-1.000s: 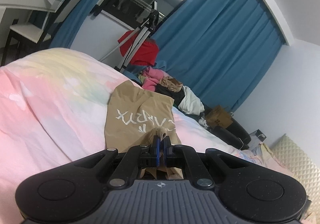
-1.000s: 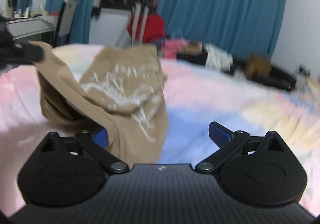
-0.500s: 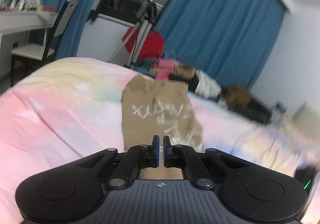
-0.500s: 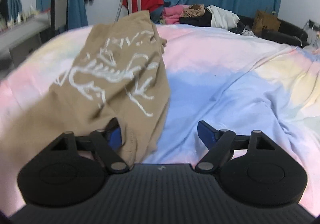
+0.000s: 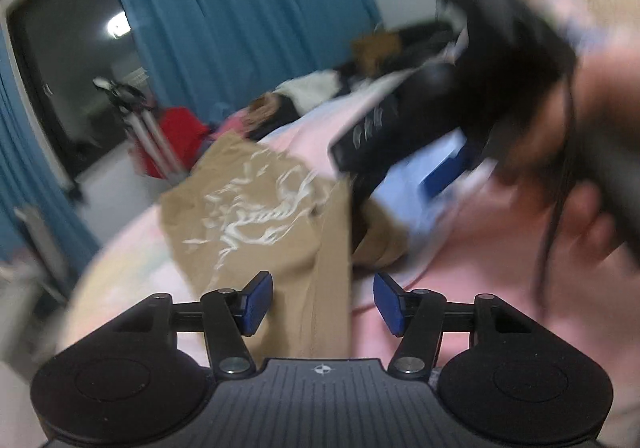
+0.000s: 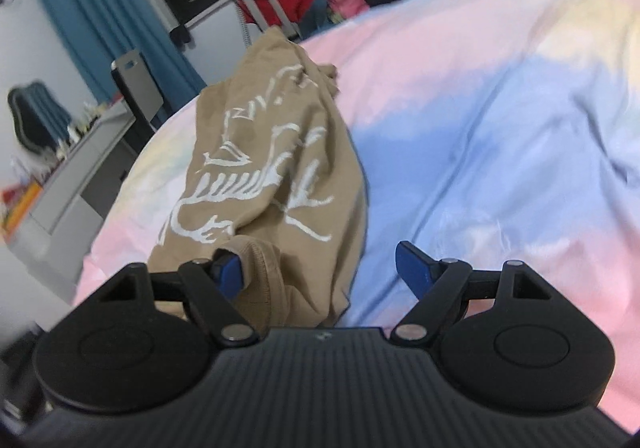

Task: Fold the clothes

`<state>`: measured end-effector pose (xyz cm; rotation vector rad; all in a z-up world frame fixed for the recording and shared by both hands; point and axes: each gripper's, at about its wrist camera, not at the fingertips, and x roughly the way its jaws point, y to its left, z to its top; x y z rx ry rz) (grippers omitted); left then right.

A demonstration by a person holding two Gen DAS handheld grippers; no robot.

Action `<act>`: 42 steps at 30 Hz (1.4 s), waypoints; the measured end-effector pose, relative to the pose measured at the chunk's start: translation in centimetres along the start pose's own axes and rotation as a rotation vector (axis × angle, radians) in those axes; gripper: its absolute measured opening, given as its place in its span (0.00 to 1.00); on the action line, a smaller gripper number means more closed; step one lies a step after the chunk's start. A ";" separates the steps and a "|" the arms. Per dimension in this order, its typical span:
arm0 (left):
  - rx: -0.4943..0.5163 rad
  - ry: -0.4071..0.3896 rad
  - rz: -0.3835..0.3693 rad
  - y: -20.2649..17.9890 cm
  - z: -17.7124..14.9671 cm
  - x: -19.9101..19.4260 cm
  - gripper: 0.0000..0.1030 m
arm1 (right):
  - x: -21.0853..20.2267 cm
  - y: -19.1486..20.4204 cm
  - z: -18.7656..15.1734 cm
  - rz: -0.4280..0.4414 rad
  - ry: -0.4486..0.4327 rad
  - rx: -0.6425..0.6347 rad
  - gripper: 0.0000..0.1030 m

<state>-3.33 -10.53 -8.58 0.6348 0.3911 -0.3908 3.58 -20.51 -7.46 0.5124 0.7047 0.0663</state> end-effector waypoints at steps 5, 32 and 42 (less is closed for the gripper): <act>-0.097 0.056 0.290 1.2 -0.4 2.5 0.60 | 0.2 -0.6 0.0 -0.004 -0.003 0.042 0.79; -0.237 0.086 0.492 4.0 0.2 3.2 0.74 | -4.5 3.0 0.5 -0.432 -0.365 -0.274 0.87; -0.610 -0.020 0.547 9.7 -0.6 0.8 0.75 | -2.5 2.0 -0.2 -0.342 -0.235 -0.238 0.87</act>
